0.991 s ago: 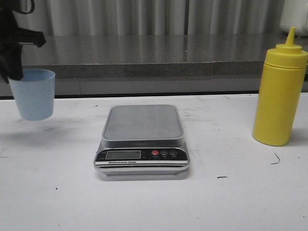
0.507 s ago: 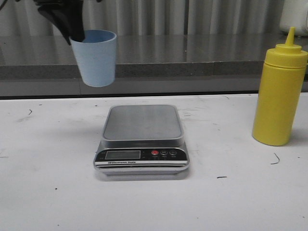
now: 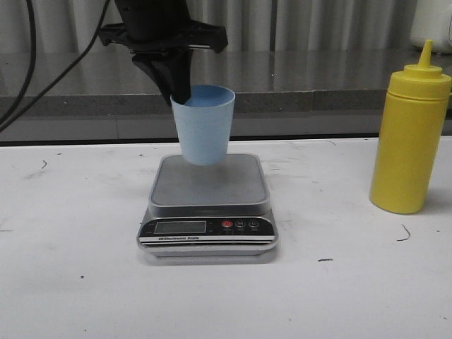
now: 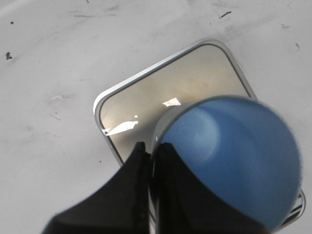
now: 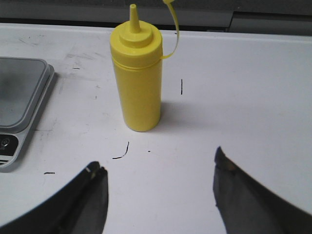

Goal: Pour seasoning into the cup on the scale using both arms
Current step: 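Lift the cup and lower it onto the scale with the left gripper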

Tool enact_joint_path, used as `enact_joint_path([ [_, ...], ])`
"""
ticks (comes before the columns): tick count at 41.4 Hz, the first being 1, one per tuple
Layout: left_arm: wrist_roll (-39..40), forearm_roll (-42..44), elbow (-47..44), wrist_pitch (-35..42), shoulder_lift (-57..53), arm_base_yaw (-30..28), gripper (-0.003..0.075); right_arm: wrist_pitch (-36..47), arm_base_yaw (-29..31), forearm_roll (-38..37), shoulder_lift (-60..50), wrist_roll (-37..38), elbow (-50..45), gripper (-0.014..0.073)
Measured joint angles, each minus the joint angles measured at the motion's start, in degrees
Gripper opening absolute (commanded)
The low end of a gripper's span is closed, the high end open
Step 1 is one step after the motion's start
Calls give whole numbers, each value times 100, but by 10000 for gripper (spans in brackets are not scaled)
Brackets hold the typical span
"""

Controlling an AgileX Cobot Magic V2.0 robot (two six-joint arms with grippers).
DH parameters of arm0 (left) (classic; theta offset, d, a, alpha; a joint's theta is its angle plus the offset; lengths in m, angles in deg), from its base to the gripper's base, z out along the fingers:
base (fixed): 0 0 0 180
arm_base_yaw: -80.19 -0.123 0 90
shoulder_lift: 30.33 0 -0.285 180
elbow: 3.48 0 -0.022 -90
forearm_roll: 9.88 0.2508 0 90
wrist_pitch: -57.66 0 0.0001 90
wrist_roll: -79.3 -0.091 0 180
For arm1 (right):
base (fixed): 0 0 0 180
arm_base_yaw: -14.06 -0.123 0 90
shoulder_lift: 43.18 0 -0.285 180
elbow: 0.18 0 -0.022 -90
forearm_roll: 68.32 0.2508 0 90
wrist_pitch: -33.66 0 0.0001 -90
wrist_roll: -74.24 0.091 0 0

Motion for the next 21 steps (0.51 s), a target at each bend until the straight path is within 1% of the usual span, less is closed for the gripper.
enact_joint_path([
  [10, 0, -45, 9, 199, 130, 0, -20, 0, 0, 0, 0, 0, 0, 488],
  [21, 0, -45, 9, 209, 155, 0, -20, 0, 0, 0, 0, 0, 0, 488],
])
